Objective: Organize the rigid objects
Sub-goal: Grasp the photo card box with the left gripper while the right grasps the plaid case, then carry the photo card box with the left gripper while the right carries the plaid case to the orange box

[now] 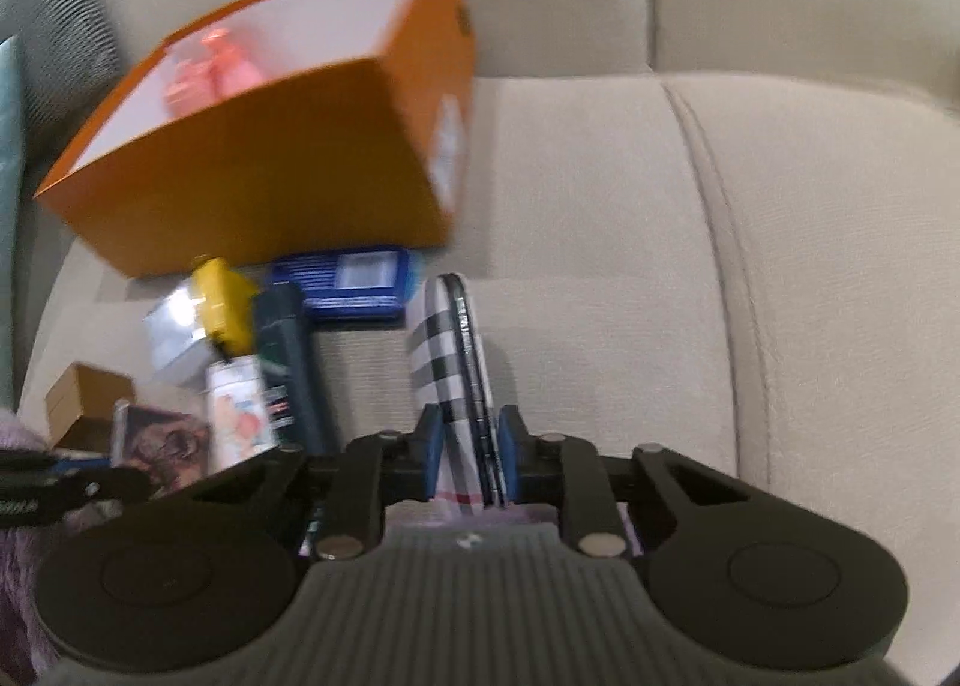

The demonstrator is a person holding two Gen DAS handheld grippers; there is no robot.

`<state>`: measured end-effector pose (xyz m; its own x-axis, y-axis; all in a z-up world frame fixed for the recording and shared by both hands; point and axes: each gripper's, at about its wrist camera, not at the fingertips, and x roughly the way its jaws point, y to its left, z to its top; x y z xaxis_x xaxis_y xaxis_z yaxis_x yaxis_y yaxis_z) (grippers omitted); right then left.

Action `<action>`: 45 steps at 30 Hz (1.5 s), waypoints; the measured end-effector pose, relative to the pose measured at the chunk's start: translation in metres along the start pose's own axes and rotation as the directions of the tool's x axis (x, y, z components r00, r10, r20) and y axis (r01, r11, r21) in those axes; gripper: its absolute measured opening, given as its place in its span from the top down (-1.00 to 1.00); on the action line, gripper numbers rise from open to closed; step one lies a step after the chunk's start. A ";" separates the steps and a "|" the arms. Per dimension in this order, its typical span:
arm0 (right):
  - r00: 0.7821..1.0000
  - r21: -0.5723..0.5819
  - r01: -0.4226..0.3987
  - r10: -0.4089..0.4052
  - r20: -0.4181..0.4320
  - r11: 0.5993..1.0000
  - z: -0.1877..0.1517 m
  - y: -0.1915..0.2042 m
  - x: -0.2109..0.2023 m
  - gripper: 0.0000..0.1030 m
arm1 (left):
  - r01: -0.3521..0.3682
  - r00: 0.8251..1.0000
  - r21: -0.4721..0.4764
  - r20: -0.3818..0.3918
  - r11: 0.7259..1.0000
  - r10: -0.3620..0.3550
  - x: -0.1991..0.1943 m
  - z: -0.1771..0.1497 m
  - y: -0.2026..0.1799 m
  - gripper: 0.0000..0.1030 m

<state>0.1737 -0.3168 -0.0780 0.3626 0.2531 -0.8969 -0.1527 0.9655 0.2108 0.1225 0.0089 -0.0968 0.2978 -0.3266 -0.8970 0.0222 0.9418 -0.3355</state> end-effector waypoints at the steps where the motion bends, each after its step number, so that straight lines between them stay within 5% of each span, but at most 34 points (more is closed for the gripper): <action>1: 1.000 -0.019 -0.001 0.001 0.001 1.000 0.001 0.005 0.000 0.62 | 0.000 1.000 0.000 0.001 1.000 0.000 0.001 0.000 0.000 0.51; 15: 0.999 -0.067 0.039 -0.039 0.000 0.997 0.012 0.020 0.030 0.55 | 0.001 1.000 0.011 0.000 1.000 -0.001 -0.002 0.004 0.000 0.51; 20: 0.995 -0.057 0.082 -0.078 0.064 0.995 0.008 0.027 0.006 0.63 | 0.051 0.997 0.013 0.060 0.999 -0.051 -0.025 0.003 -0.002 0.51; 25: 0.990 -0.049 0.039 -0.032 0.137 0.998 0.017 0.039 -0.036 0.64 | 0.097 0.984 0.012 0.150 0.995 -0.098 -0.063 0.012 -0.001 0.51; 39: 0.928 -0.137 -0.134 0.173 0.330 0.981 0.094 0.115 -0.098 0.64 | 0.100 0.915 0.076 0.384 0.992 -0.122 -0.158 0.108 0.007 0.51; 42: 0.917 -0.103 -0.166 0.192 0.349 0.981 0.120 0.119 -0.088 0.64 | 0.084 0.917 0.087 0.382 0.993 -0.111 -0.155 0.138 0.010 0.51; 45: 0.920 -0.032 -0.229 0.227 0.320 0.973 0.145 0.115 -0.064 0.64 | 0.110 0.940 0.055 0.319 0.992 -0.122 -0.131 0.165 0.016 0.51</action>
<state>0.2662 -0.2135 0.0596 0.5932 0.4716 -0.6525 -0.2613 0.8794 0.3980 0.2410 0.0804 0.0629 0.5820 -0.3958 -0.7104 0.1071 0.9033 -0.4155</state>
